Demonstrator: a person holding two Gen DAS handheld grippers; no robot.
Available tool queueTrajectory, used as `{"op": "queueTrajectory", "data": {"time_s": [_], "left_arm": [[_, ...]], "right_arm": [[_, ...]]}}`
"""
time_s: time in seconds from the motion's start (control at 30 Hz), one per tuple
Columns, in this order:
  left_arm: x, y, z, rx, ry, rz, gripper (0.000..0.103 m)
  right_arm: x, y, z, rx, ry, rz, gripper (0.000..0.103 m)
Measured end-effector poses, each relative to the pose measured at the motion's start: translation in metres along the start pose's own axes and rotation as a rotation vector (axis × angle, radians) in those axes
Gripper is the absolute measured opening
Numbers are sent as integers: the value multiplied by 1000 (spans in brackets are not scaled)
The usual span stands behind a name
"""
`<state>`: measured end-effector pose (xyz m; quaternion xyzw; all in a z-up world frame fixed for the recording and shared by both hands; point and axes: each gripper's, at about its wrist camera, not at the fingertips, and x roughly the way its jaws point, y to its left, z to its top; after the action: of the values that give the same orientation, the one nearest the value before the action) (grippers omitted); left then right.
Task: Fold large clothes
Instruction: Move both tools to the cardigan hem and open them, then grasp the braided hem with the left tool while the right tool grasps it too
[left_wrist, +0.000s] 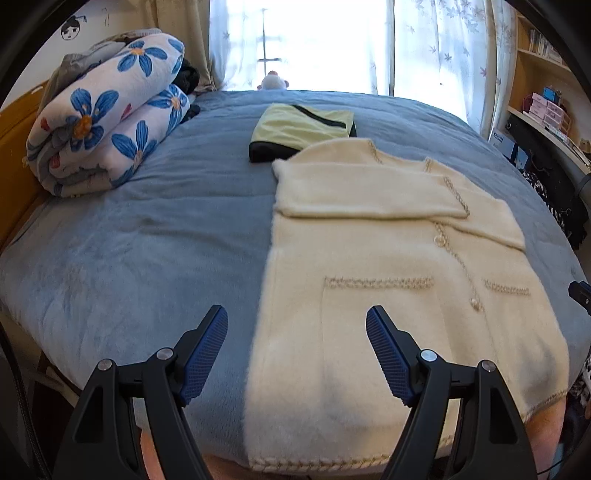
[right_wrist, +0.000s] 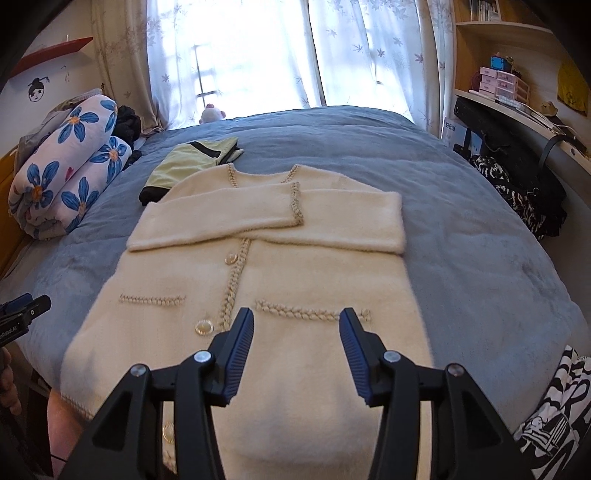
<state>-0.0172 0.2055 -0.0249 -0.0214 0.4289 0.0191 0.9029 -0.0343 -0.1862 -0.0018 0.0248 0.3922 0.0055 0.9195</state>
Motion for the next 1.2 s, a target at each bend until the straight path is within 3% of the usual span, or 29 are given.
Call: {"op": "queueTrajectory", "data": {"time_s": [0.23,0.4,0.53,0.8,1.07,1.2], "left_arm": [[8,6,-29,16,52,1,76],[29,15,-50,10,129,-59,76],[52,29,-65,-18,217,-121,76],[66,52,-85,-78,277,-222,76],[71,54,-92,-59,298,-244,82],[76,54,-95,-54,312,-286,85]], "right_arm": [[-2,-7,-26,-30,33,-15,49],[3,-27,-43,3,82,-15,49],[12,-63,-62,95,152,-22,49],[22,-123,-103,289,243,-48,49],[23,-135,-116,373,254,39,49],[33,-128,-118,356,297,154,49]]}}
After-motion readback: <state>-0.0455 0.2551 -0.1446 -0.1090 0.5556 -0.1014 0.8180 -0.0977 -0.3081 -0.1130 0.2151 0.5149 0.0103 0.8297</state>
